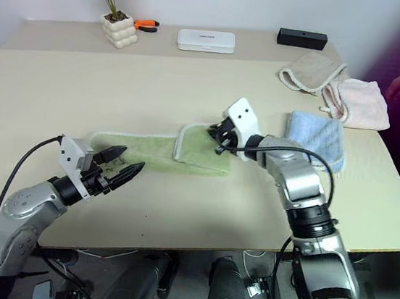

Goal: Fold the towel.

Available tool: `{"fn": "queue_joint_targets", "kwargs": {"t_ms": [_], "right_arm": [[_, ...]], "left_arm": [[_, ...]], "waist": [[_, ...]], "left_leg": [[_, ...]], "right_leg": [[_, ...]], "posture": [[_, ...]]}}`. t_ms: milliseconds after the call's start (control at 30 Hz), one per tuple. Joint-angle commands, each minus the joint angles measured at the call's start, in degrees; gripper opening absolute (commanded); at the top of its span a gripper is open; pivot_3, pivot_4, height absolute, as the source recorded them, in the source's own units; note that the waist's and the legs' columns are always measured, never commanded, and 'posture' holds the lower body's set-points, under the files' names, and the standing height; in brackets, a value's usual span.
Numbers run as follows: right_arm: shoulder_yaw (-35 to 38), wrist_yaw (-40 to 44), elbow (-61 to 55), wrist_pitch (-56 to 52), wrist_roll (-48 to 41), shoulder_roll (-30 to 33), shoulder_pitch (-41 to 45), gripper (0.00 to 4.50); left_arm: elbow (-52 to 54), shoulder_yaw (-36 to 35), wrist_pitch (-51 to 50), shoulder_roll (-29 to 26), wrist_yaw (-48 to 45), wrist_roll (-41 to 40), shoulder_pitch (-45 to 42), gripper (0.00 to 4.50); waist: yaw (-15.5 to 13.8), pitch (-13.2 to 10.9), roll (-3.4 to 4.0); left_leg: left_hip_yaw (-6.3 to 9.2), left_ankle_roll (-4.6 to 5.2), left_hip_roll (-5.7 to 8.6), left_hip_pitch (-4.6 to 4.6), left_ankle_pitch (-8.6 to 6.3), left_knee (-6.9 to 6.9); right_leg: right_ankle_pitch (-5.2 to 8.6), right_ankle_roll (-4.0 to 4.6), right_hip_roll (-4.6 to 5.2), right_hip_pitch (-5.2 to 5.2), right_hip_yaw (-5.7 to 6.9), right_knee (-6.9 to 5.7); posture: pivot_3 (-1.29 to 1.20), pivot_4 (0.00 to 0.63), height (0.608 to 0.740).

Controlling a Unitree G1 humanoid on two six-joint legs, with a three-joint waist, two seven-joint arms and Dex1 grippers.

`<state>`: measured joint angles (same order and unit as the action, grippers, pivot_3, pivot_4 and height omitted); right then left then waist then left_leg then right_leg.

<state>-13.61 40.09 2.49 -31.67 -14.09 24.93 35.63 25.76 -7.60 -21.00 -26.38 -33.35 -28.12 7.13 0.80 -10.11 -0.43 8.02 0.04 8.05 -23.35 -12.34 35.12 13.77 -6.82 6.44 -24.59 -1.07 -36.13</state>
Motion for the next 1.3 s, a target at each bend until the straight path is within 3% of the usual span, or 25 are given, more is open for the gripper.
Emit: {"fn": "queue_joint_targets", "kwargs": {"t_ms": [33,200,267,300,367,500,600,833,1133,1233,1300], "right_arm": [[-4.1,3.4,2.0,7.5,3.2,-1.3,-2.7,0.06],[-6.2,3.7,4.4,10.8,7.1,-1.6,-3.6,0.06],[-0.9,3.7,3.1,8.1,1.8,-4.0,-1.6,0.06],[1.4,4.0,2.4,7.3,-0.5,-4.8,-0.4,0.29],[3.3,6.3,0.3,7.9,-2.6,-4.8,1.4,0.87],[2.8,12.2,-3.7,10.8,-3.6,-3.0,3.9,2.85],[2.1,14.0,-4.3,12.7,-3.0,-3.0,4.4,4.32],[0.2,15.2,-5.3,14.0,-2.5,-4.6,3.6,4.32],[0.2,13.9,-7.5,13.4,-2.4,-5.2,3.0,4.32],[0.1,13.6,-8.2,13.4,-1.9,-4.8,2.3,4.37],[0.1,13.3,-8.6,13.3,-1.8,-4.7,1.9,4.37]], "left_arm": [[3.0,-1.8,-0.3,0.6,1.5,-1.2,1.3,3.52],[5.1,-3.7,-1.1,0.7,3.1,-2.1,4.0,3.52],[7.7,-5.7,-2.5,2.0,5.9,-3.9,6.5,3.52],[9.1,-7.1,-3.8,2.8,7.6,-5.6,7.8,3.52],[11.5,-10.2,-7.1,4.7,11.1,-10.5,10.7,3.52],[16.3,-15.4,-12.3,9.9,19.6,-25.9,18.2,4.50],[16.9,-17.6,-13.8,13.1,28.6,-36.3,21.0,4.50],[11.5,-17.3,-11.9,15.8,50.0,-53.5,13.6,4.50],[4.8,-11.7,-10.3,19.5,62.8,-59.7,3.6,4.50],[3.4,-11.9,-9.6,19.6,64.2,-59.7,2.6,3.69],[2.4,-12.4,-8.9,19.5,64.5,-59.5,2.2,2.66]], "waist": [[-0.2,0.0,-0.02],[-0.2,0.0,-0.04],[-0.1,0.0,-0.04],[0.0,0.0,-0.03],[0.1,0.0,-0.03],[-0.1,0.0,-0.06],[-0.3,0.0,-0.08],[-0.3,0.0,-0.14],[-0.5,0.1,-0.13],[-0.7,0.1,-0.14],[-1.1,0.1,-0.14]], "left_leg": [[0.00,0.00,0.00,0.00,0.00,0.01],[-0.01,0.00,0.04,0.00,0.00,0.09],[0.00,-0.01,0.03,0.05,0.00,0.09],[0.00,-0.01,0.02,0.04,0.00,0.07],[0.00,-0.01,0.01,0.03,0.00,0.04],[0.01,0.00,0.00,0.03,-0.01,0.02],[0.02,0.01,-0.01,0.04,-0.02,0.05],[-0.11,0.09,0.06,0.05,-0.07,0.23],[-0.08,0.06,0.05,0.05,-0.05,0.23],[-0.08,0.06,0.05,0.05,-0.05,0.22],[-0.08,0.06,0.05,0.05,-0.05,0.22]], "right_leg": [[0.00,0.00,0.00,0.01,0.00,0.00],[-0.04,0.01,-0.01,0.04,-0.03,0.00],[-0.04,0.01,-0.03,0.08,-0.03,-0.02],[-0.04,0.01,-0.03,0.06,-0.04,-0.02],[-0.04,0.00,-0.05,0.02,-0.09,-0.01],[-0.03,-0.02,-0.04,0.03,-0.07,0.00],[-0.01,-0.02,-0.01,0.09,-0.05,0.02],[0.02,0.09,0.03,0.13,-0.15,0.03],[-0.06,-0.02,0.00,0.12,-0.13,0.01],[-0.06,-0.02,0.00,0.12,-0.13,0.01],[-0.05,-0.01,0.00,0.13,-0.13,0.01]], "posture": [[0.00,0.150,0.740],[0.00,0.150,0.740],[0.00,0.150,0.740],[0.00,0.150,0.740],[0.00,0.150,0.740],[0.00,0.150,0.740],[0.00,0.150,0.740],[0.00,0.150,0.740],[0.00,0.150,0.740],[0.00,0.150,0.740],[0.00,0.150,0.740]]}}
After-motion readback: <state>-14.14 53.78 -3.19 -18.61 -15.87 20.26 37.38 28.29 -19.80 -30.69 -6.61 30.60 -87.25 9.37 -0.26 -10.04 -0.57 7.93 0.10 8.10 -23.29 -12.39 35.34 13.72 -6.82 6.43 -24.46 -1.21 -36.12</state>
